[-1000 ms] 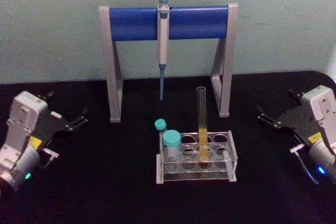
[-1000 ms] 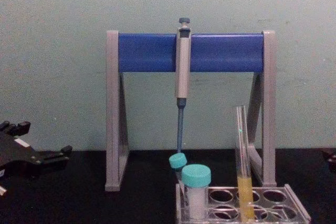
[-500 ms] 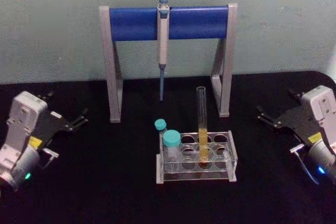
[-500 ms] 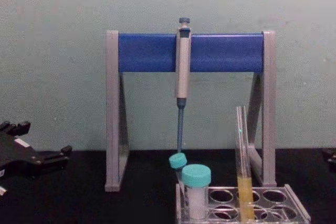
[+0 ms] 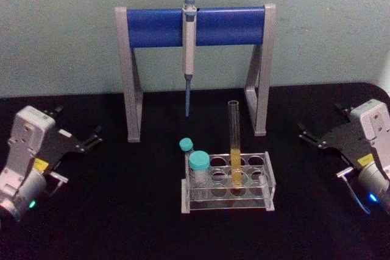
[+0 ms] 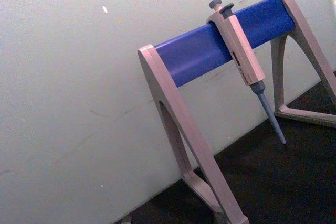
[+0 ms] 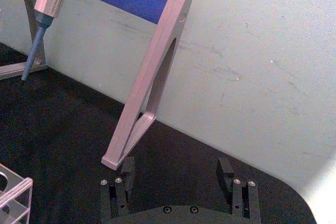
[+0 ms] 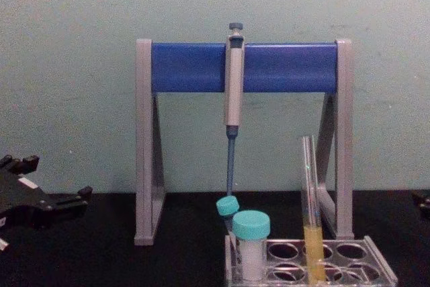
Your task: Pick up the test tube from the test tube rack, shake it, then place it back into the test tube rack.
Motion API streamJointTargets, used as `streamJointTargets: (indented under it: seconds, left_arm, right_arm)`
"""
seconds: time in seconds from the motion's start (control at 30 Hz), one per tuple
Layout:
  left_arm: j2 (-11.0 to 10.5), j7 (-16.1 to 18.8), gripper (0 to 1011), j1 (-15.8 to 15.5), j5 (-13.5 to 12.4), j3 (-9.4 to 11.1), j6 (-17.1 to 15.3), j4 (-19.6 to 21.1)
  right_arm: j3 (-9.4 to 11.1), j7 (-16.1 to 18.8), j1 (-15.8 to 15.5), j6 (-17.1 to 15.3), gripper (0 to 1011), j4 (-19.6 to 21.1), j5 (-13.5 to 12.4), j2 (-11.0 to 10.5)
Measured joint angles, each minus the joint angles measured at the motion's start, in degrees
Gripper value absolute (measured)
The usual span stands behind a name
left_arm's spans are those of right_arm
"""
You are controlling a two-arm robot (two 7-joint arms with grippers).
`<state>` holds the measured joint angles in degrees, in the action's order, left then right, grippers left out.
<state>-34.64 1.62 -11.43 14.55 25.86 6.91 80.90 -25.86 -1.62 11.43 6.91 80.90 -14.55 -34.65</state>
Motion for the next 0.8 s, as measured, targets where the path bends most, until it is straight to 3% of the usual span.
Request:
streamJointTargets:
  seconds: [0.8]
  left_arm:
    - [0.0, 0.0, 1009, 0.0, 0.0, 0.0, 0.0, 0.0]
  right_arm:
    - [0.1, 0.1, 0.0, 0.0, 1000, 0.0, 0.1, 0.0]
